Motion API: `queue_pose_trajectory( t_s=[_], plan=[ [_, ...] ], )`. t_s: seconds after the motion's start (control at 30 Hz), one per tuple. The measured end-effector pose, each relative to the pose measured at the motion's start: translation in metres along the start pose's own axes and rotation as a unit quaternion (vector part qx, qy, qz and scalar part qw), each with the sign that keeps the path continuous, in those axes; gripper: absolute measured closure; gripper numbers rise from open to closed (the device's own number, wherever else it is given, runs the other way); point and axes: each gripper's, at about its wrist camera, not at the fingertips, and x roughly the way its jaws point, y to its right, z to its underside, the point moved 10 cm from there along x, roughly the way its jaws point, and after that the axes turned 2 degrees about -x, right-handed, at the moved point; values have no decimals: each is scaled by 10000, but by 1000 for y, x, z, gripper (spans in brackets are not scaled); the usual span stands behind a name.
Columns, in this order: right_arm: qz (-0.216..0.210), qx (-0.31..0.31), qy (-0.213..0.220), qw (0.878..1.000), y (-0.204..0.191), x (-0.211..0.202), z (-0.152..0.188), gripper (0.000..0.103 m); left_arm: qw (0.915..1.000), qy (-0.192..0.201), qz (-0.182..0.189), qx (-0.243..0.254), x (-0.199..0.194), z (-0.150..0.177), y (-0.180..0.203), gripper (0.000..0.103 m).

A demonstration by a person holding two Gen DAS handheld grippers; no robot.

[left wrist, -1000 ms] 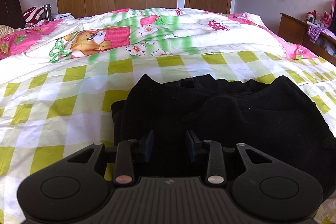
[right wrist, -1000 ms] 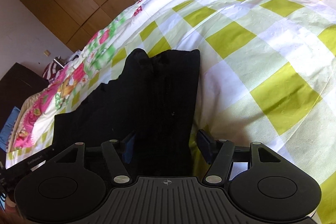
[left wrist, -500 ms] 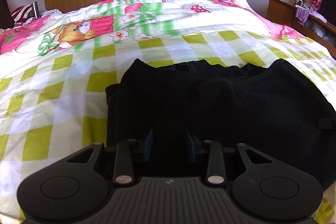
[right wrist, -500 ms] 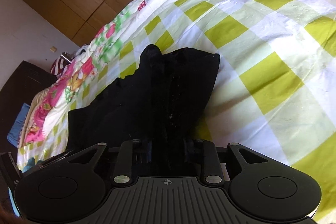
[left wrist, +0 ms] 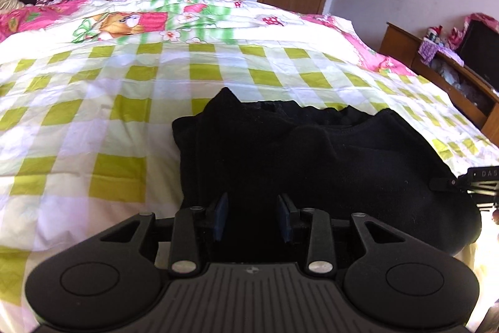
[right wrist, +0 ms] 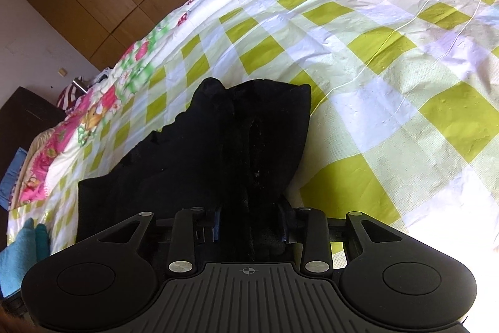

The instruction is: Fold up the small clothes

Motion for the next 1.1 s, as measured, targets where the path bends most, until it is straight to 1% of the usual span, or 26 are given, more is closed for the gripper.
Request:
queue_pose_trajectory(
  t_s=[0.03, 0.13, 0.2, 0.27, 0.3, 0.37, 0.43, 0.5, 0.53, 0.57, 0.63, 0.67, 0.7, 0.73, 0.77, 0.8, 0.83, 0.87, 0.93, 1.0, 1.03, 1.07, 1.1],
  plan=[
    [38, -38, 68, 10000, -1, -4, 0, 69, 10000, -14, 9, -80, -1, 1, -3, 55],
    [165, -133, 323, 9993, 0, -21, -4, 69, 9998, -48, -123, -152, 2, 6, -9, 56],
    [367, -264, 560, 9974, -1, -32, -9, 69, 9997, 121, -84, -196, -6, 4, -5, 56],
    [669, -535, 954, 9917, -5, -49, -19, 69, 9993, 273, -193, -180, -14, 1, -7, 55],
    [722, -649, 1089, 9893, -10, -55, -23, 69, 9989, 299, -285, -233, -15, 2, -12, 55],
    [623, -964, 1342, 9843, -29, -64, -27, 69, 9977, 274, -389, -477, -17, 6, -24, 55],
    [423, -1148, 1329, 9835, -47, -59, -23, 69, 9965, 133, -383, -732, -17, 14, -35, 53],
    [133, -1230, 994, 9873, -67, -35, -9, 70, 9955, 49, -428, -846, -13, 24, -40, 51],
    [107, -1280, 872, 9879, -73, -21, -1, 70, 9955, 11, -404, -858, -11, 27, -40, 51],
    [122, -1344, 794, 9877, -78, -8, 4, 70, 9956, -4, -390, -848, -11, 29, -38, 51],
    [346, -1363, 666, 9878, -73, 14, 11, 72, 9960, 38, -368, -810, -14, 30, -36, 50],
    [564, -1214, 533, 9896, -62, 24, 14, 75, 9961, 33, -334, -818, -16, 30, -36, 50],
    [584, -1101, 474, 9911, -57, 28, 14, 76, 9962, -24, -300, -821, -15, 30, -36, 46],
    [518, -944, 493, 9930, -54, 24, 13, 77, 9963, -97, -275, -808, -13, 31, -37, 45],
    [456, -868, 554, 9936, -54, 17, 10, 76, 9964, -138, -269, -793, -11, 32, -37, 45],
    [473, -906, 650, 9926, -56, 10, 6, 74, 9966, -156, -267, -764, -9, 34, -38, 45],
    [561, -993, 767, 9905, -55, 3, 2, 72, 9966, -165, -274, -764, -8, 34, -38, 45],
    [696, -1054, 881, 9881, -53, -4, -2, 72, 9962, -139, -263, -816, -10, 33, -38, 45],
    [766, -956, 986, 9876, -43, -16, -7, 72, 9957, 94, -210, -895, -19, 25, -35, 45],
    [853, -721, 1132, 9873, -29, -28, -11, 72, 9967, 322, -177, -722, -28, 15, -26, 45],
    [868, -624, 1177, 9873, -22, -32, -12, 70, 9973, 399, -159, -594, -31, 9, -20, 45],
    [863, -504, 1213, 9876, -13, -36, -11, 64, 9978, 446, -104, -486, -32, 5, -13, 45],
    [886, -408, 1186, 9881, -6, -38, -8, 62, 9983, 480, 5, -329, -31, 1, -2, 45]
  ],
)
